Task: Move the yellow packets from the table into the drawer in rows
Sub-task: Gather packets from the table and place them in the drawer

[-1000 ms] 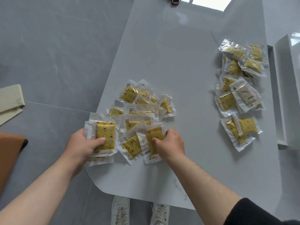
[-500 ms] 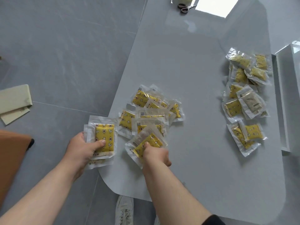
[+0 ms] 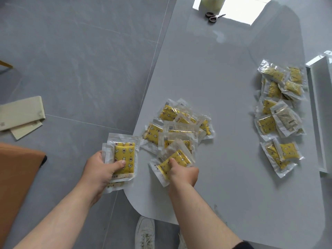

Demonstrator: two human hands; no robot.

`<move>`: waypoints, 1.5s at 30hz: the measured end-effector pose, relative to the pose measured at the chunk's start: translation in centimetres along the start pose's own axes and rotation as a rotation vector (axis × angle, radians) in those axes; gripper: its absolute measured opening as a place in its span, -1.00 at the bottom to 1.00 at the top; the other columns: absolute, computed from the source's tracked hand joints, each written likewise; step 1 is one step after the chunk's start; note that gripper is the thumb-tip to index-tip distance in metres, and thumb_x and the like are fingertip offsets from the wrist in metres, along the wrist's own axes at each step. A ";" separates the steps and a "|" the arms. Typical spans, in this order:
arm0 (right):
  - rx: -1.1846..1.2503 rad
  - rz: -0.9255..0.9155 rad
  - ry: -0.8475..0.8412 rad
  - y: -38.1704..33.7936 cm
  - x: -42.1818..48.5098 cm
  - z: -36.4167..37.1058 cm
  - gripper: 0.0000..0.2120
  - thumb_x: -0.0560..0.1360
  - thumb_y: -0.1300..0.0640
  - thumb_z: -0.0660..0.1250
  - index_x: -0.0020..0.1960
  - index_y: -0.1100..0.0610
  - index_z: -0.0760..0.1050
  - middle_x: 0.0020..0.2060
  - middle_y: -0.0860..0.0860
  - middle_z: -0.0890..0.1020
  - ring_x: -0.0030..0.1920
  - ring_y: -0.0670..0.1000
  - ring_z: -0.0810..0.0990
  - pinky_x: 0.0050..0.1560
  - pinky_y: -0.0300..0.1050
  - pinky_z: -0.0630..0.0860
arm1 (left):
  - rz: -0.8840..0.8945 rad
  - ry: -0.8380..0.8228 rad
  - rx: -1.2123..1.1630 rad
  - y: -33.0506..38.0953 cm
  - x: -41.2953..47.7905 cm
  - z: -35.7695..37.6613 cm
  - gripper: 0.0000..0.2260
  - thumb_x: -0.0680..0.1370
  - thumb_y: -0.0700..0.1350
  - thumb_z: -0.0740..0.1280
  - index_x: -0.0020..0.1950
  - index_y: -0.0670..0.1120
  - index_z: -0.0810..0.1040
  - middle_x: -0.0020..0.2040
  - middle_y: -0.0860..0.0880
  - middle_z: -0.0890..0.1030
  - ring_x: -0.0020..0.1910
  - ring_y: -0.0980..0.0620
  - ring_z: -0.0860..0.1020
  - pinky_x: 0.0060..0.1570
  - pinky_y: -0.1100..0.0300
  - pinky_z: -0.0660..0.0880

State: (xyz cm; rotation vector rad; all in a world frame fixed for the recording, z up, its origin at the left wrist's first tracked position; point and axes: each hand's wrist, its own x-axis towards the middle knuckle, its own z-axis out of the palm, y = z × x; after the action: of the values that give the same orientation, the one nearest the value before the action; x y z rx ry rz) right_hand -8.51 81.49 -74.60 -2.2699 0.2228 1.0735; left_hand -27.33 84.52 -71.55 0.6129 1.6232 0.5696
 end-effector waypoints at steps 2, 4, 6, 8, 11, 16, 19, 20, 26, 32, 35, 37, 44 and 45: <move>0.045 -0.060 -0.045 0.3 -0.3 -1.1 -0.63 0.35 0.13 0.55 -0.01 0.09 0.39 -0.08 0.08 0.61 -0.10 0.13 0.62 0.05 0.12 0.61 | -0.016 -0.017 -0.011 0.2 -0.5 -0.1 -0.83 0.45 -0.35 0.44 -0.04 -0.15 0.56 -0.14 -0.16 0.70 -0.21 -0.14 0.69 -0.23 -0.08 0.62; 0.093 -0.114 -0.125 0.3 -0.8 -2.7 -0.67 0.39 0.22 0.52 -0.02 0.06 0.38 -0.11 0.05 0.60 -0.13 0.10 0.64 -0.01 0.10 0.63 | -0.045 -0.044 -0.031 0.6 -1.2 -0.1 -0.84 0.46 -0.36 0.42 -0.03 -0.17 0.55 -0.15 -0.18 0.70 -0.24 -0.14 0.69 -0.26 -0.12 0.61; 0.120 -0.175 -0.202 -0.3 -1.7 -4.8 -0.67 0.41 0.29 0.49 0.03 0.07 0.41 -0.10 0.05 0.62 -0.12 0.09 0.66 -0.07 0.06 0.65 | -0.084 -0.086 -0.059 1.4 -2.2 0.0 -0.84 0.47 -0.36 0.40 0.01 -0.21 0.54 -0.12 -0.23 0.70 -0.19 -0.23 0.68 -0.24 -0.26 0.59; 0.114 -0.214 -0.252 -1.2 -2.6 -7.0 -0.68 0.41 0.33 0.48 0.05 0.10 0.47 -0.10 0.06 0.65 -0.11 0.10 0.68 -0.08 0.08 0.65 | -0.119 -0.128 -0.071 2.3 -3.5 0.2 -0.82 0.48 -0.34 0.40 0.06 -0.23 0.53 -0.08 -0.25 0.69 -0.14 -0.30 0.67 -0.23 -0.34 0.56; 0.147 -0.203 -0.340 -3.2 -3.8 -10.4 -0.74 0.41 0.41 0.45 0.02 0.17 0.55 -0.12 0.14 0.70 -0.13 0.16 0.70 -0.11 0.11 0.66 | -0.127 -0.166 -0.070 4.0 -5.8 0.7 -0.79 0.49 -0.34 0.39 0.10 -0.25 0.52 -0.07 -0.26 0.69 -0.14 -0.30 0.67 -0.23 -0.32 0.57; 0.169 -0.217 -0.514 -7.4 -7.2 -17.1 -0.74 0.47 0.42 0.36 0.15 0.26 0.53 -0.07 0.21 0.70 -0.13 0.18 0.71 -0.23 0.08 0.65 | -0.106 -0.222 -0.053 8.4 -11.3 1.5 -0.82 0.51 -0.36 0.36 0.09 -0.25 0.53 -0.07 -0.26 0.69 -0.15 -0.26 0.68 -0.23 -0.25 0.60; 0.157 -0.253 -0.558 -9.7 -10.5 -21.3 -0.74 0.47 0.40 0.36 0.14 0.24 0.52 -0.09 0.19 0.71 -0.15 0.14 0.71 -0.20 0.05 0.65 | -0.085 -0.259 -0.039 11.3 -15.2 1.8 -0.79 0.49 -0.38 0.38 0.11 -0.28 0.52 -0.07 -0.27 0.69 -0.12 -0.29 0.67 -0.21 -0.32 0.58; 0.148 -0.269 -0.567 -10.5 -11.7 -22.6 -0.75 0.47 0.38 0.38 0.12 0.22 0.53 -0.13 0.15 0.72 -0.18 0.10 0.71 -0.24 -0.02 0.64 | -0.072 -0.270 -0.035 12.3 -16.6 1.9 -0.78 0.48 -0.38 0.38 0.12 -0.28 0.52 -0.06 -0.27 0.69 -0.11 -0.29 0.67 -0.20 -0.33 0.57; 0.211 -0.351 -0.598 -13.6 -18.8 -30.7 -0.77 0.44 0.36 0.43 0.09 0.28 0.57 -0.11 0.19 0.72 -0.15 0.14 0.71 -0.20 0.00 0.64 | 0.029 -0.365 -0.028 17.7 -25.2 3.2 -0.82 0.50 -0.39 0.34 0.10 -0.26 0.55 -0.06 -0.31 0.68 -0.13 -0.33 0.66 -0.17 -0.34 0.57; 0.324 -0.363 -0.513 -14.8 -22.7 -39.8 -0.83 0.52 0.34 0.35 0.11 0.24 0.54 -0.06 0.21 0.70 -0.07 0.22 0.69 -0.04 0.14 0.64 | 0.136 -0.447 -0.023 21.7 -33.9 7.4 -0.83 0.53 -0.36 0.31 0.11 -0.25 0.56 -0.05 -0.29 0.68 -0.14 -0.29 0.67 -0.23 -0.23 0.60; 0.282 -0.380 -0.461 -14.7 -23.5 -45.7 -0.82 0.49 0.36 0.30 0.04 0.18 0.56 -0.18 0.15 0.66 -0.19 0.17 0.65 -0.09 0.15 0.61 | 0.188 -0.506 0.022 22.5 -38.8 10.7 -0.84 0.54 -0.36 0.29 0.08 -0.23 0.58 -0.10 -0.27 0.68 -0.20 -0.26 0.68 -0.32 -0.12 0.60; 0.283 -0.416 -0.446 -14.2 -23.8 -50.1 -0.80 0.44 0.38 0.26 -0.05 0.17 0.57 -0.21 0.16 0.60 -0.24 0.16 0.61 -0.19 0.07 0.60 | 0.229 -0.572 0.040 22.4 -42.3 13.1 -0.84 0.54 -0.37 0.27 0.05 -0.20 0.58 -0.16 -0.23 0.69 -0.23 -0.23 0.67 -0.33 -0.10 0.59; 0.368 -0.521 -0.410 -7.6 -23.6 -66.9 -0.82 0.51 0.36 0.33 0.10 0.28 0.52 -0.10 0.21 0.71 -0.11 0.20 0.71 -0.16 0.12 0.64 | 0.270 -0.703 0.104 17.2 -54.2 22.5 -0.82 0.51 -0.39 0.26 0.04 -0.24 0.60 -0.16 -0.30 0.68 -0.23 -0.30 0.66 -0.16 -0.28 0.58; 0.370 -0.530 -0.386 -6.5 -23.2 -69.2 -0.81 0.51 0.36 0.34 0.12 0.29 0.53 -0.08 0.22 0.71 -0.08 0.22 0.71 -0.12 0.16 0.64 | 0.264 -0.710 0.105 16.3 -55.6 23.9 -0.83 0.51 -0.39 0.27 0.03 -0.25 0.59 -0.16 -0.31 0.68 -0.24 -0.31 0.66 -0.16 -0.28 0.58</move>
State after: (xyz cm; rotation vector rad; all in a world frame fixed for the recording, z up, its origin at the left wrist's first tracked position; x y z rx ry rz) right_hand 23.34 43.36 -20.79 -1.6209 -0.3020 1.0479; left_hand 3.75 59.52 -23.22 0.9861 0.9108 0.3909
